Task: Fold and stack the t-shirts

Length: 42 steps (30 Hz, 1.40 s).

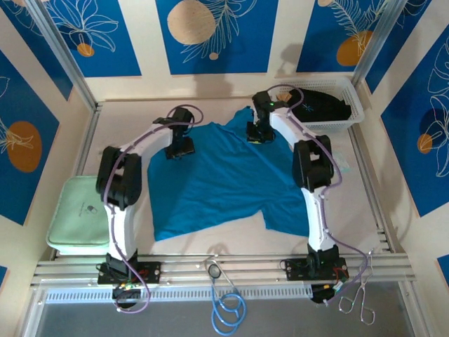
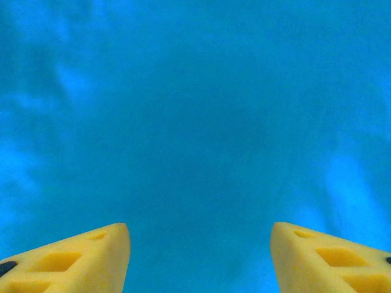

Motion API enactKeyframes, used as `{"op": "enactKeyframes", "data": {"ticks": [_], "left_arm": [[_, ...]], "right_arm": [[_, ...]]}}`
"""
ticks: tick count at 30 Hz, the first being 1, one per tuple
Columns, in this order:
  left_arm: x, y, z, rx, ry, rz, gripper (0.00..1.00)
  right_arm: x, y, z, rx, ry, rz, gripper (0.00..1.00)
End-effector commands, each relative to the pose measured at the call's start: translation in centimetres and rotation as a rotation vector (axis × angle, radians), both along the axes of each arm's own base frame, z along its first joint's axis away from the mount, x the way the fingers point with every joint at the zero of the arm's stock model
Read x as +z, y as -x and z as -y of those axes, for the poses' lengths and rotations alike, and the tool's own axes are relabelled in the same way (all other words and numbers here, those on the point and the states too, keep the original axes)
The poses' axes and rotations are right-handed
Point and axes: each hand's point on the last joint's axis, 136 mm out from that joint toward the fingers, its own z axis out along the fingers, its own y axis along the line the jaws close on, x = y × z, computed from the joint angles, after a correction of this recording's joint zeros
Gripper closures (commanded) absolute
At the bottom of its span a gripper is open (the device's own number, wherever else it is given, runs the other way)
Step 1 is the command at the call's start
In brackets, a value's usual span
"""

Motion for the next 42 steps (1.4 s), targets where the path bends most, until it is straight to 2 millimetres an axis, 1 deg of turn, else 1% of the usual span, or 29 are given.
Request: {"op": "enactKeyframes", "data": {"ticks": [1,3,6,8,9,10,12,14,16,19,23,25,26,27,28,29,31,32,34,36,38,39,40,42], "left_arm": [[-2.2,-1.5,-0.1,0.011,-0.014,-0.038,0.39],[-3.7,-1.8,-0.9,0.023,-0.044,-0.068,0.40],[-5.4,-1.8,-2.9,0.043,-0.103,-0.121,0.40],[-6.2,-1.7,-4.7,0.063,-0.130,-0.153,0.40],[-6.5,-1.6,-5.2,0.069,-0.122,-0.169,0.40],[-6.7,-1.8,-5.3,0.066,-0.085,-0.172,0.41],[-6.5,-2.2,-5.6,0.083,-0.061,-0.170,0.41],[-6.0,-2.6,-6.4,0.091,-0.104,-0.173,0.41],[-6.0,-2.6,-7.1,0.103,-0.114,-0.188,0.41],[-6.2,-2.3,-7.6,0.130,-0.073,-0.188,0.41],[-6.4,-2.2,-7.8,0.132,-0.046,-0.173,0.41],[-6.3,-2.2,-7.4,0.118,-0.027,-0.174,0.41],[-6.2,-2.2,-7.2,0.113,-0.013,-0.176,0.41],[-6.0,-2.2,-6.9,0.108,0.001,-0.172,0.41],[-5.4,-2.2,-6.5,0.101,0.018,-0.162,0.40],[-4.8,-2.2,-6.3,0.097,0.031,-0.152,0.39],[-2.9,-2.3,-5.8,0.078,0.044,-0.117,0.35],[-1.8,-2.3,-5.6,0.065,0.049,-0.101,0.33],[0.3,-2.2,-5.3,0.044,0.051,-0.068,0.29],[2.1,-2.1,-5.2,0.034,0.051,-0.038,0.28],[3.3,-2.0,-5.2,0.029,0.052,-0.019,0.27],[3.7,-1.9,-5.3,0.027,0.050,-0.014,0.27],[3.8,-1.8,-5.3,0.024,0.049,-0.014,0.26],[3.9,-1.7,-5.2,0.016,0.048,-0.015,0.26]], "right_arm": [[-1.0,0.7,2.5,-0.094,0.075,-0.094,0.82],[-1.4,0.4,3.3,-0.152,0.067,-0.102,0.83],[-1.9,0.5,4.2,-0.223,0.054,-0.126,0.92],[-2.3,0.9,4.4,-0.254,0.046,-0.151,0.94],[-2.5,1.2,4.3,-0.261,0.043,-0.162,0.94],[-2.7,1.6,4.3,-0.271,0.040,-0.173,0.94],[-3.1,2.3,4.0,-0.282,0.037,-0.192,0.94],[-3.4,3.3,3.9,-0.301,0.039,-0.214,0.94],[-3.5,4.3,3.8,-0.321,0.038,-0.225,0.94],[-3.6,6.4,3.4,-0.337,0.037,-0.238,0.93],[-2.9,9.1,2.7,-0.338,0.034,-0.244,0.88],[-1.9,9.7,2.5,-0.331,0.029,-0.225,0.85],[-1.2,9.5,2.5,-0.328,0.026,-0.205,0.83],[-0.3,9.2,2.6,-0.325,0.025,-0.183,0.76],[0.8,8.8,2.7,-0.320,0.023,-0.156,0.72],[2.0,8.2,2.9,-0.316,0.022,-0.128,0.65],[4.0,7.0,3.0,-0.299,0.020,-0.070,0.52],[4.9,6.3,2.9,-0.284,0.016,-0.044,0.47],[5.9,4.6,2.7,-0.255,0.000,-0.006,0.44],[6.3,2.6,2.4,-0.215,-0.004,0.015,0.44],[6.0,0.4,1.9,-0.150,0.009,0.029,0.45],[5.7,-0.5,1.6,-0.115,0.010,0.034,0.46],[5.0,-1.7,1.2,-0.071,0.018,0.038,0.48],[3.9,-3.0,1.0,-0.020,0.042,0.046,0.48]]}}
